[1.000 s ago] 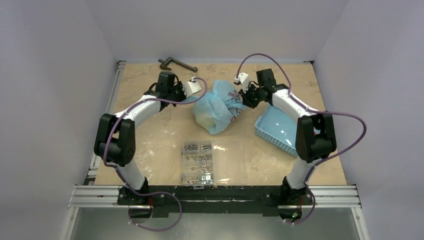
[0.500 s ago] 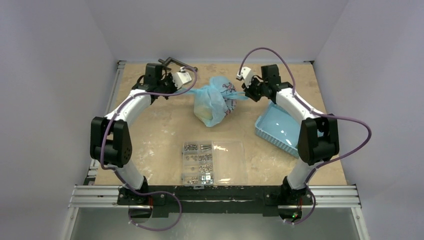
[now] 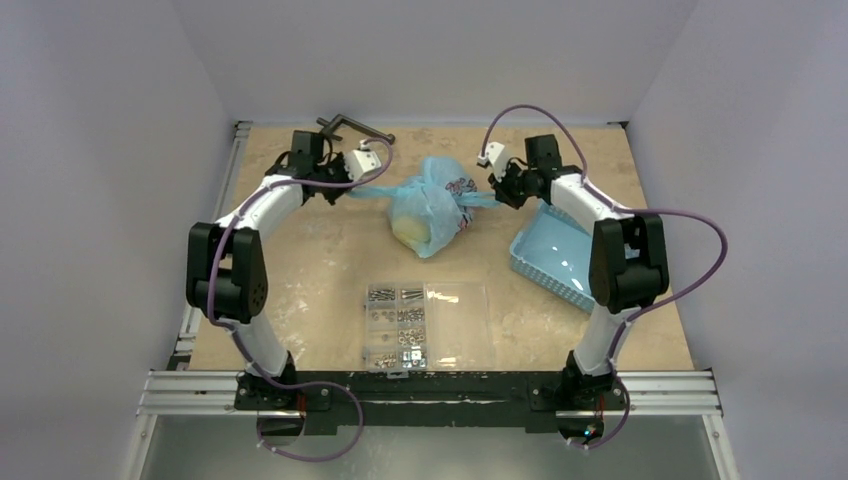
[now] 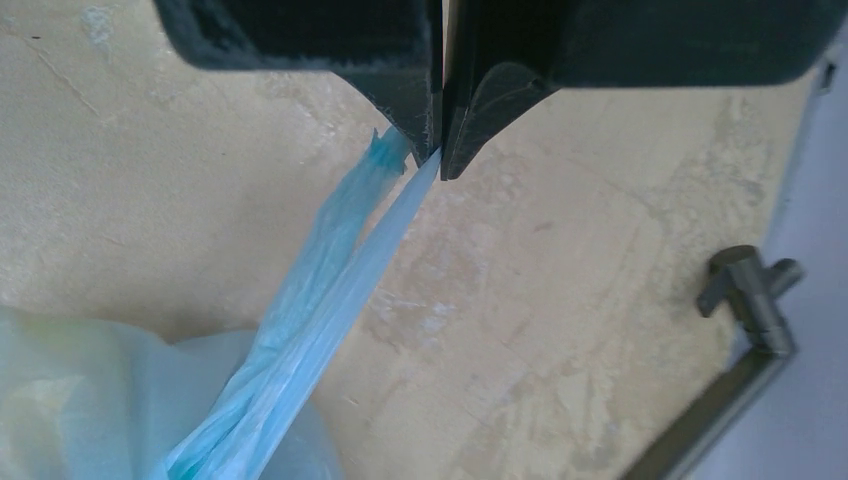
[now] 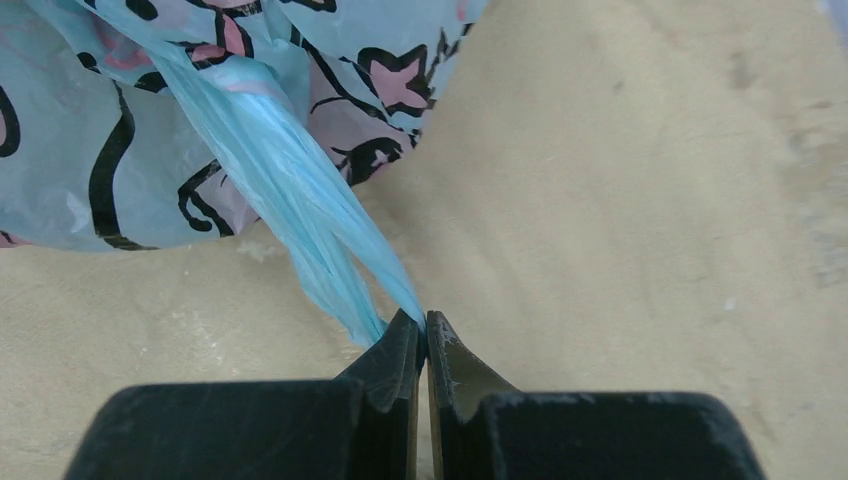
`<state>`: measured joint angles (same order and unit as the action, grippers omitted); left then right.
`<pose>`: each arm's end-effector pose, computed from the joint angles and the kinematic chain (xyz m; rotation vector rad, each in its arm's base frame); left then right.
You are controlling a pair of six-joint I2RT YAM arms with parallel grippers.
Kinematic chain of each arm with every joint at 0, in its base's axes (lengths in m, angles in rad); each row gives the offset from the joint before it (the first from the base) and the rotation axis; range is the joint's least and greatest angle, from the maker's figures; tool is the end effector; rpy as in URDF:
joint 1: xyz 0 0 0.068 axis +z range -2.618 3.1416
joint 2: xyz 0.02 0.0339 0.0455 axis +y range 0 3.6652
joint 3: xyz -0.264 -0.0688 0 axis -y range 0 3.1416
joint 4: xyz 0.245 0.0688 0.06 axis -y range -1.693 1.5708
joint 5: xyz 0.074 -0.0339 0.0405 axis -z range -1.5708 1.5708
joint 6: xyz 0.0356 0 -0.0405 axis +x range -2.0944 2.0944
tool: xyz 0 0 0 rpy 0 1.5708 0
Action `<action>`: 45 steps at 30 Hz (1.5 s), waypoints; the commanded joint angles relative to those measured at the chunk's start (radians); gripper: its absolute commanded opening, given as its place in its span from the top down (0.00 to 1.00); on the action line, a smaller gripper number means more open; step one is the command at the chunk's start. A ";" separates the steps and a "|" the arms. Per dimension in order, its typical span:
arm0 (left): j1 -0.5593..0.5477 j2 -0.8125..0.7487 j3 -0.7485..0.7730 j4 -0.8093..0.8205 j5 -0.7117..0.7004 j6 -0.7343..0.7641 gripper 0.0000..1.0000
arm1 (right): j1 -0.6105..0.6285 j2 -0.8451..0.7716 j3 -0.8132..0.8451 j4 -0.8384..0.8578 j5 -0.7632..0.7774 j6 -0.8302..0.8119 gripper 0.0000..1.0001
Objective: Place the fake fruits into the plastic bag and tie a complex knot
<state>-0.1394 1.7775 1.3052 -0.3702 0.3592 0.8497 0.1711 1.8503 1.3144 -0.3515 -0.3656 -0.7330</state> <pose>0.3856 -0.0667 0.2338 1.2534 1.9832 -0.0882 0.3938 0.0810 0.2106 -1.1822 2.0759 0.1883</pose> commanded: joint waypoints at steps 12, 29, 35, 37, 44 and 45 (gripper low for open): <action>0.256 -0.066 -0.074 0.015 -0.408 0.104 1.00 | -0.219 -0.031 -0.080 -0.104 0.413 -0.107 1.00; 0.307 -0.074 0.046 -0.148 -0.267 -0.025 1.00 | -0.213 -0.051 0.005 -0.222 0.347 -0.066 1.00; 0.295 -0.103 0.021 -0.197 -0.183 -0.057 1.00 | -0.197 -0.075 0.030 -0.280 0.252 -0.033 1.00; 0.277 -0.112 0.027 -0.213 -0.128 -0.068 1.00 | -0.193 -0.056 0.107 -0.328 0.181 0.000 1.00; 0.181 -0.061 0.063 -0.242 -0.085 -0.120 1.00 | -0.118 0.036 0.378 -0.458 -0.150 0.108 0.49; 0.168 -0.047 0.072 -0.240 -0.084 -0.126 1.00 | -0.093 0.044 0.397 -0.454 -0.179 0.107 0.44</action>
<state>0.0750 1.7176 1.3190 -0.6033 0.2173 0.7666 0.0086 1.8709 1.6146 -0.7444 -0.3122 -0.6910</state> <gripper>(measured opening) 0.005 0.462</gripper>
